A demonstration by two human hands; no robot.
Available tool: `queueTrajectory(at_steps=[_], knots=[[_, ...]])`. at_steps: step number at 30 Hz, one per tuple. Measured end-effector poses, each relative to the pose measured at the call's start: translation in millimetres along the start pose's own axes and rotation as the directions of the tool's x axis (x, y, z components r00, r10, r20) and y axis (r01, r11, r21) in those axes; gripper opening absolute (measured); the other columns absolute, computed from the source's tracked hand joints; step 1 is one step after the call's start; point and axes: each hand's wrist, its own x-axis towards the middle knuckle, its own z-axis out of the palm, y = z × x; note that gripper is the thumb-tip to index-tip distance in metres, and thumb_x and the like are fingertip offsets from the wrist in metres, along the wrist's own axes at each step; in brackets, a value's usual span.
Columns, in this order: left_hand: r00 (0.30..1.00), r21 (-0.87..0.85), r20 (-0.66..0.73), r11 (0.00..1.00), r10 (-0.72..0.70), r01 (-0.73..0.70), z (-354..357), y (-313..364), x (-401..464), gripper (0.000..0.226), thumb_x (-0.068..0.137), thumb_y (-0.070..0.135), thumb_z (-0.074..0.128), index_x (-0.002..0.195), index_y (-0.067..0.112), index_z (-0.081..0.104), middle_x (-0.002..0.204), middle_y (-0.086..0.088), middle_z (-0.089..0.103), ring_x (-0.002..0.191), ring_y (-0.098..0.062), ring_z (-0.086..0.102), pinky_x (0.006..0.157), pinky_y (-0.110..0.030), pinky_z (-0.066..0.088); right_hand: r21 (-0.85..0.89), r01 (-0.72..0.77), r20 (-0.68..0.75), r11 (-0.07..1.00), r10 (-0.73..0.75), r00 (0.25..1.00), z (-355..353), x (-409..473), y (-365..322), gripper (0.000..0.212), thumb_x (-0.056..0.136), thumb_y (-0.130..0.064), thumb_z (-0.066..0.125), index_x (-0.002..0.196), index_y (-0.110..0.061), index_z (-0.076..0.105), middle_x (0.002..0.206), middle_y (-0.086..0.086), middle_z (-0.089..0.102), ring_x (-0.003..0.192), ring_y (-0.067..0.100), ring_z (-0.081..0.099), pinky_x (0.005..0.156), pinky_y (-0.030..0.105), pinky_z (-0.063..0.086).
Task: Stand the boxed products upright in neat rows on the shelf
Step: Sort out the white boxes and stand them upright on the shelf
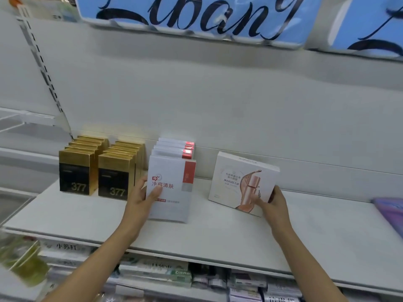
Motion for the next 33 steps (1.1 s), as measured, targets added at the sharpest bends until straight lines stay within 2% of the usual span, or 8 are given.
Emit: queueTrajectory(at_steps=[4,9,11,13,16,19,23,33], knots=[[0.998,0.009,-0.030,0.998,0.055,-0.055,-4,-5,2,0.033,0.097,0.029,0.061,0.129,0.025,0.054,0.117,0.006,0.071,0.104,-0.018,0.072,0.072,-0.028,0.062,0.092,0.029,-0.022,0.995,-0.027,0.999,1,-2,-3,0.030,0.087,-0.003,0.073,0.107,-0.020,0.061,0.107,-0.005,0.072,0.082,-0.005,0.068,0.072,0.018,0.049],[0.988,0.163,-0.042,0.977,0.145,-0.137,0,-15,6,0.029,0.095,0.042,0.059,0.123,0.039,0.051,0.129,0.003,0.056,0.116,-0.020,0.061,0.071,-0.020,0.058,0.206,0.039,-0.037,0.978,-0.032,0.999,-1,-5,-3,0.033,0.086,-0.009,0.075,0.117,-0.014,0.064,0.109,-0.001,0.076,0.098,0.014,0.071,0.083,0.032,0.053],[0.967,0.345,-0.080,0.917,0.240,-0.199,2,-21,10,0.047,0.093,0.051,0.059,0.136,0.038,0.043,0.136,0.005,0.037,0.127,-0.015,0.041,0.088,-0.022,0.049,0.245,0.046,-0.046,0.968,-0.036,0.998,-3,-6,-7,0.035,0.086,-0.010,0.075,0.119,-0.012,0.064,0.110,0.001,0.076,0.099,0.019,0.072,0.084,0.035,0.055],[0.949,0.433,-0.082,0.869,0.303,-0.240,3,-28,18,0.068,0.091,0.050,0.054,0.152,0.033,0.029,0.145,0.007,0.027,0.132,-0.008,0.027,0.101,-0.032,0.039,0.267,0.057,-0.054,0.962,-0.044,0.998,-5,-6,-10,0.036,0.086,-0.010,0.075,0.121,-0.011,0.065,0.111,0.002,0.076,0.101,0.021,0.072,0.085,0.036,0.055],[0.968,0.352,0.014,0.905,0.250,-0.239,2,-38,21,0.071,0.096,0.052,0.046,0.158,0.039,0.012,0.157,0.005,0.027,0.142,-0.014,0.032,0.107,-0.039,0.041,0.263,0.070,-0.047,0.962,-0.059,0.997,-9,-5,-13,0.036,0.087,-0.011,0.074,0.122,-0.011,0.064,0.114,0.003,0.075,0.103,0.023,0.071,0.084,0.035,0.055],[0.991,0.129,0.070,0.984,0.115,-0.124,3,-34,19,0.068,0.097,0.048,0.057,0.155,0.041,0.021,0.147,0.005,0.047,0.129,-0.018,0.055,0.089,-0.034,0.059,0.259,0.075,-0.032,0.963,-0.069,0.997,-13,-4,-16,0.037,0.087,-0.010,0.074,0.123,-0.011,0.064,0.114,0.003,0.075,0.103,0.023,0.071,0.086,0.037,0.056],[0.998,0.093,0.035,0.994,0.048,-0.052,7,-25,17,0.067,0.093,0.027,0.065,0.151,0.030,0.032,0.134,0.002,0.057,0.111,-0.015,0.063,0.066,-0.018,0.059,0.242,0.080,-0.021,0.967,-0.077,0.997,-12,0,-16,0.035,0.087,-0.007,0.073,0.121,-0.010,0.065,0.111,0.002,0.076,0.101,0.022,0.072,0.082,0.033,0.055],[1.000,0.036,-0.015,0.999,0.013,-0.012,10,-18,11,0.051,0.097,0.020,0.062,0.141,0.033,0.039,0.123,0.012,0.061,0.103,-0.013,0.066,0.062,-0.017,0.058,0.186,0.051,0.041,0.981,-0.060,0.997,3,25,-11,0.034,0.084,-0.003,0.076,0.116,-0.009,0.066,0.105,0.002,0.077,0.094,0.017,0.074,0.070,0.021,0.057]])
